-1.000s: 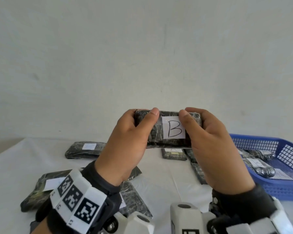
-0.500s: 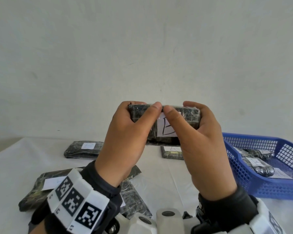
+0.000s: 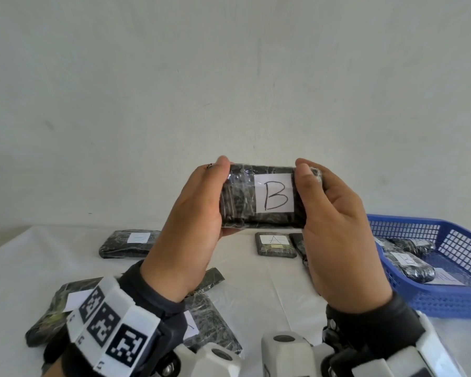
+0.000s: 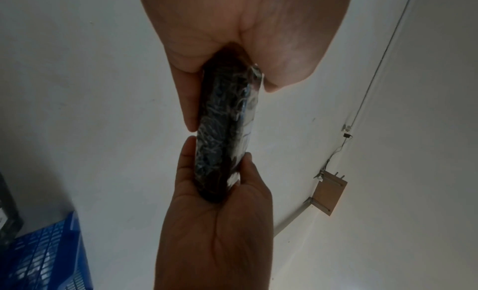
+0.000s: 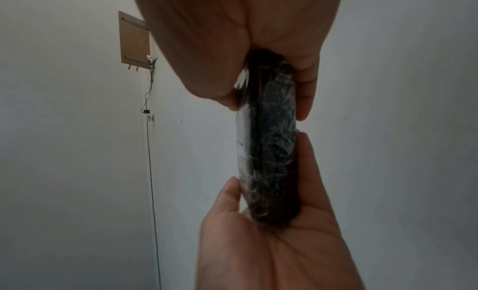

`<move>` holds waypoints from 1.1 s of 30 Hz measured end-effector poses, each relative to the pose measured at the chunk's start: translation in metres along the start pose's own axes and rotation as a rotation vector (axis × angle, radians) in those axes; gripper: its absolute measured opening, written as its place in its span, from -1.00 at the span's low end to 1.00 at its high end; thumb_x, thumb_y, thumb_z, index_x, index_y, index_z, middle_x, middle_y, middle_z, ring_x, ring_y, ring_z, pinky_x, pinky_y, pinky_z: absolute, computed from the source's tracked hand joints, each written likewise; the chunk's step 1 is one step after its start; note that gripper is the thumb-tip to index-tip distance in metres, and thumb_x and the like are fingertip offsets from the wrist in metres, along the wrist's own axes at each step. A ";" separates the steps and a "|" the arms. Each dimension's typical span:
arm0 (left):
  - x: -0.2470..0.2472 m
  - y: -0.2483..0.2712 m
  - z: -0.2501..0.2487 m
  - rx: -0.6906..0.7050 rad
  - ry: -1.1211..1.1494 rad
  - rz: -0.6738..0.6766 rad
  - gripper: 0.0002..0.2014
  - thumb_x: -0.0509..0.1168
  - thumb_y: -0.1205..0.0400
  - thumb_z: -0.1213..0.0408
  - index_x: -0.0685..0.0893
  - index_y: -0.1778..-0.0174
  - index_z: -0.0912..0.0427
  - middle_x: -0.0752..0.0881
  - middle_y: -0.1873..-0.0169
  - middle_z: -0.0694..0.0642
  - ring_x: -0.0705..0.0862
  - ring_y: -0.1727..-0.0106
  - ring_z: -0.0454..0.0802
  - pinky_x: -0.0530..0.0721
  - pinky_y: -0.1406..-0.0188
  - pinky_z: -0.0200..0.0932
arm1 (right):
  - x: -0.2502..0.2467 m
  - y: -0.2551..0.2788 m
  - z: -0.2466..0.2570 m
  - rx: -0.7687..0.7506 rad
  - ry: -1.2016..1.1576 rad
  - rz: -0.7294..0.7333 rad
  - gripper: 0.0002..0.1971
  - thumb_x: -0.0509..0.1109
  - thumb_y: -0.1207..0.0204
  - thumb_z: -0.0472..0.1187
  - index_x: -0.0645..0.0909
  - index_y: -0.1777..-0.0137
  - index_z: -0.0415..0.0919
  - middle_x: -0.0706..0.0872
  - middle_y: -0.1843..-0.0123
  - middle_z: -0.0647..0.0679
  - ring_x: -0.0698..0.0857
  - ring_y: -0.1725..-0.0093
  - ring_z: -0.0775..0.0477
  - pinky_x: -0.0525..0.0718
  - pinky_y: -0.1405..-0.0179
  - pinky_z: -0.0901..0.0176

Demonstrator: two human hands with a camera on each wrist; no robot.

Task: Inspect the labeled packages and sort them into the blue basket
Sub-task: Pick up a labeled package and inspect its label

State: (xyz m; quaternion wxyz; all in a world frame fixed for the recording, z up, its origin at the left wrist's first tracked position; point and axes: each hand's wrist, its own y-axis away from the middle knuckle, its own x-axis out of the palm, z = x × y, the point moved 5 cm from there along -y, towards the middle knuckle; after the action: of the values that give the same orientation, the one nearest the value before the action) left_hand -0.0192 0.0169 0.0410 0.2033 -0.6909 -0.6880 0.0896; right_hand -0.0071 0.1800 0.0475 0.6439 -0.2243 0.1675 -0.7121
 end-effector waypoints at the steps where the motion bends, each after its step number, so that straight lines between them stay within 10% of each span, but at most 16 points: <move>1: -0.002 -0.002 0.002 -0.006 0.004 0.003 -0.43 0.21 -0.74 -0.23 0.65 -0.24 0.28 0.73 -0.04 0.38 0.77 0.01 0.07 0.71 0.00 0.12 | -0.001 0.000 0.001 -0.005 -0.009 -0.002 -0.61 0.24 -0.86 -0.02 0.62 -0.15 -0.42 0.75 -0.01 -0.50 0.78 0.04 -0.41 0.76 -0.08 -0.45; 4: -0.003 -0.004 0.005 -0.025 0.034 0.038 -0.51 0.16 -0.82 -0.10 0.68 -0.25 0.30 0.82 -0.07 0.29 0.84 0.04 -0.02 0.74 0.03 0.01 | -0.004 0.002 0.003 0.011 -0.050 -0.033 -0.65 0.23 -0.85 -0.03 0.73 0.01 -0.23 0.83 0.00 -0.32 0.80 0.04 -0.10 0.76 -0.07 0.01; 6: -0.002 -0.004 0.004 -0.030 0.048 0.057 -0.54 0.22 -0.80 -0.12 0.70 -0.28 0.24 0.84 -0.07 0.26 0.85 0.00 0.03 0.77 -0.01 0.00 | -0.004 0.002 0.004 -0.004 -0.043 -0.048 -0.65 0.22 -0.86 -0.05 0.67 0.01 -0.29 0.68 -0.15 -0.55 0.71 0.10 -0.24 0.73 0.03 -0.05; 10: 0.000 -0.003 0.003 0.043 0.037 0.050 -0.82 0.20 -0.84 0.09 0.68 -0.25 -0.07 0.88 0.09 -0.05 0.87 0.00 -0.13 0.82 0.06 -0.16 | -0.005 -0.001 -0.002 -0.004 -0.124 -0.081 -0.71 0.29 -0.84 -0.04 0.78 -0.03 -0.15 0.74 -0.10 -0.39 0.75 -0.09 0.16 0.72 -0.12 0.27; 12: 0.001 -0.003 0.001 0.054 0.061 0.062 -0.78 0.16 -0.84 0.11 0.63 -0.34 -0.17 0.87 0.10 -0.16 0.87 -0.03 -0.19 0.83 0.08 -0.21 | -0.006 -0.004 -0.003 -0.039 -0.087 -0.120 -0.74 0.33 -0.81 -0.04 0.76 -0.36 -0.05 0.88 -0.17 -0.08 0.82 -0.27 0.05 0.73 -0.36 0.03; 16: -0.001 -0.003 0.000 0.064 0.049 0.090 -0.73 0.11 -0.86 0.08 0.68 -0.35 -0.09 0.85 0.01 -0.01 0.86 -0.04 -0.13 0.82 0.06 -0.15 | -0.006 -0.004 -0.004 -0.030 -0.135 -0.155 -0.76 0.33 -0.81 -0.11 0.75 -0.36 -0.03 0.89 -0.20 -0.08 0.84 -0.26 -0.07 0.73 -0.38 -0.07; 24: 0.000 -0.001 -0.002 0.134 -0.027 0.082 -0.72 0.32 -0.66 -0.11 0.69 -0.29 -0.26 0.76 -0.19 0.31 0.78 -0.23 0.28 0.84 -0.18 0.21 | 0.000 0.000 0.001 -0.061 -0.097 -0.100 -0.82 0.41 -0.74 -0.14 0.68 -0.28 -0.09 0.82 0.06 -0.08 0.83 0.09 -0.06 0.80 0.08 0.15; 28: 0.004 0.000 0.001 0.100 -0.012 0.106 -0.69 0.35 -0.72 0.06 0.62 -0.40 -0.12 0.85 -0.05 0.04 0.86 -0.08 -0.07 0.82 0.00 -0.13 | -0.002 0.001 0.002 -0.088 -0.035 -0.097 -0.78 0.45 -0.71 -0.13 0.66 -0.30 -0.08 0.86 0.01 -0.12 0.86 0.02 -0.12 0.82 0.05 0.09; 33: 0.008 0.004 -0.004 0.110 -0.058 0.106 -0.62 0.45 -0.66 -0.08 0.60 -0.39 -0.22 0.75 0.09 0.22 0.80 -0.07 0.23 0.78 -0.28 0.36 | -0.003 0.002 0.006 -0.094 -0.014 -0.094 -0.64 0.55 -0.60 -0.12 0.63 -0.34 -0.14 0.88 -0.02 -0.12 0.90 0.03 -0.05 0.83 0.05 0.12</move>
State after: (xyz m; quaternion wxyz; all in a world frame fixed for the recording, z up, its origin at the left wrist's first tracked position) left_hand -0.0138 0.0243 0.0439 0.2157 -0.7112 -0.6502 0.1580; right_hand -0.0019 0.1832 0.0511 0.5996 -0.2667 0.1855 -0.7314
